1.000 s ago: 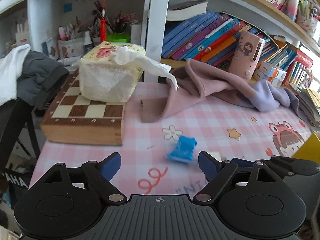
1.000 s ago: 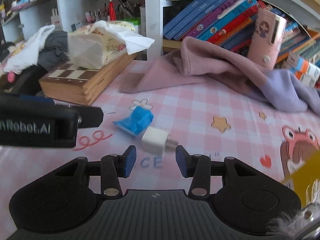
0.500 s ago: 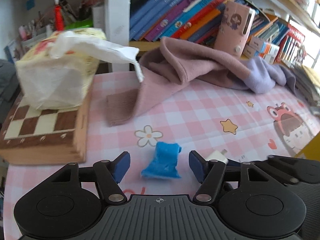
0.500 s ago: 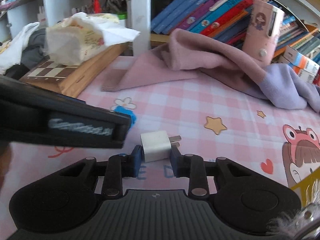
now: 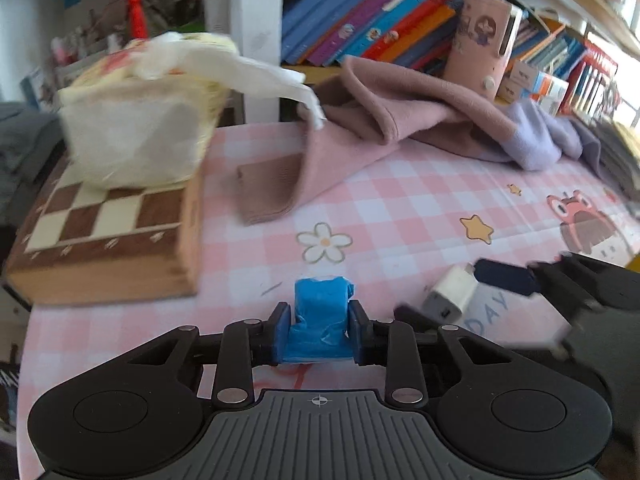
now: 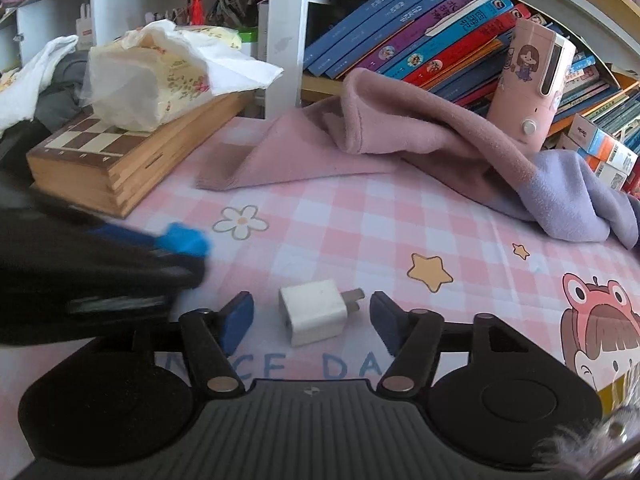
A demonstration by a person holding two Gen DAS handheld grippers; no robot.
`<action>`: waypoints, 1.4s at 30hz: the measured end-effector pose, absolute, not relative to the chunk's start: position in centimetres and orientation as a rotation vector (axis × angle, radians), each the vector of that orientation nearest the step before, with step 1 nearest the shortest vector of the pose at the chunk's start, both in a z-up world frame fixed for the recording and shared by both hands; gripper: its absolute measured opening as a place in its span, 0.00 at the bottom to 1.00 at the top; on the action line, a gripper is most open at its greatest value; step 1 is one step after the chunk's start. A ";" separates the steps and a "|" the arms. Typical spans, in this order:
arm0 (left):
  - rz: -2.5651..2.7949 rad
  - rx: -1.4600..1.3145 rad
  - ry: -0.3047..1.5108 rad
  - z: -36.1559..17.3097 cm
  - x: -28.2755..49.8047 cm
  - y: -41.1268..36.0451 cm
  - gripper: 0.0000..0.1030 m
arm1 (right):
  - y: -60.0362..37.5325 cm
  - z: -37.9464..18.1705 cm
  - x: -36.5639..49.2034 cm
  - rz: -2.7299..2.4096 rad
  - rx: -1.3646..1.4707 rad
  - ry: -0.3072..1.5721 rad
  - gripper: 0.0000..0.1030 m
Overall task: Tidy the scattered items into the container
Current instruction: 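Carry the blue cable end with left tool while right tool carries white plug to box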
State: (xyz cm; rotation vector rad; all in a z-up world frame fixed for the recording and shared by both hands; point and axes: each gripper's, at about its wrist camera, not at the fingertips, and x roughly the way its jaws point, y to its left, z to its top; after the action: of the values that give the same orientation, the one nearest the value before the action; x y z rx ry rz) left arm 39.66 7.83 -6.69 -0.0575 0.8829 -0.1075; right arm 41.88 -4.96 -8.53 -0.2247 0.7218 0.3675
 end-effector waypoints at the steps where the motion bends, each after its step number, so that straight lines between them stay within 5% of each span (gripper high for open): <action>1: -0.108 -0.066 0.879 -6.3 39.1 8.2 0.28 | -5.0 -8.6 42.0 0.367 -0.222 0.719 0.63; 4: -0.108 -0.084 0.858 -5.0 37.2 8.7 0.27 | -5.4 -8.5 42.3 0.374 -0.183 0.724 0.42; 19: -0.114 -0.166 0.749 -0.1 28.7 8.4 0.27 | -7.9 -1.6 35.4 0.420 -0.127 0.641 0.41; 42: -0.202 -0.237 0.669 4.4 6.3 4.3 0.26 | -18.1 4.1 10.2 0.559 -0.193 0.651 0.41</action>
State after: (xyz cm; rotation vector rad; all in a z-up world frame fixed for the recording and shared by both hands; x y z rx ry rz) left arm 6.32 4.32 4.37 -0.2374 0.6685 -0.2016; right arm 10.20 -18.08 4.06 -0.1934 0.6514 0.5587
